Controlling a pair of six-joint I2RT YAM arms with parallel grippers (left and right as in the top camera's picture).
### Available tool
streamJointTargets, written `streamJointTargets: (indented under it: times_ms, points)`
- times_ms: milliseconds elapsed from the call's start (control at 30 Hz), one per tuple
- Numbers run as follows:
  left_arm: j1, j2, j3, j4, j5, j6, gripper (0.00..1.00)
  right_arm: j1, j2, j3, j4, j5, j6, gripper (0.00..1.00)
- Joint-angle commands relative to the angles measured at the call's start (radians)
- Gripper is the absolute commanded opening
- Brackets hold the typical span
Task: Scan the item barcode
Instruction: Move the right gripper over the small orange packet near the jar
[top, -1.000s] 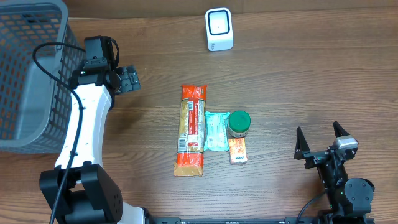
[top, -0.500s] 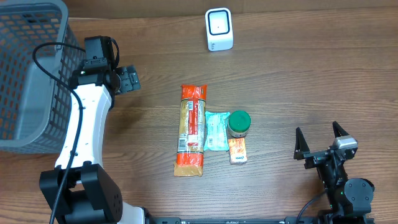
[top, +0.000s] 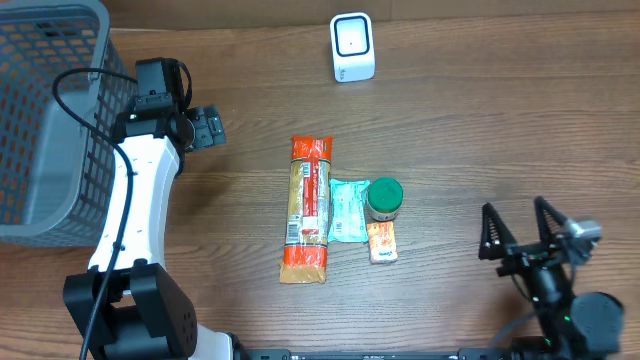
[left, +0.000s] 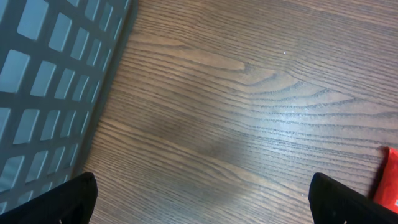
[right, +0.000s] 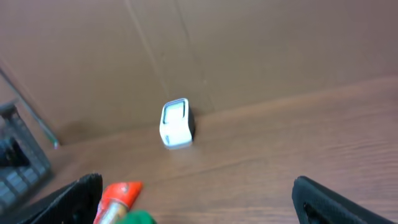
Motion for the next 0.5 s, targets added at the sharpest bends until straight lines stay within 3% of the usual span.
streamJointTargets:
  times_ms: [0,267,467]
  points:
    - [-0.002,0.001,0.016,-0.002,-0.006,-0.003,1.00,-0.005,0.077,0.201,-0.093,0.072,-0.007,1.00]
    - [-0.002,0.001,0.016,-0.002,-0.006,-0.003,1.00,-0.002,0.547,0.761,-0.484,0.039,-0.046,1.00]
    - [-0.002,0.001,0.016,-0.003,-0.006,-0.003,1.00,-0.002,0.935,1.187,-0.948,0.014,-0.046,1.00]
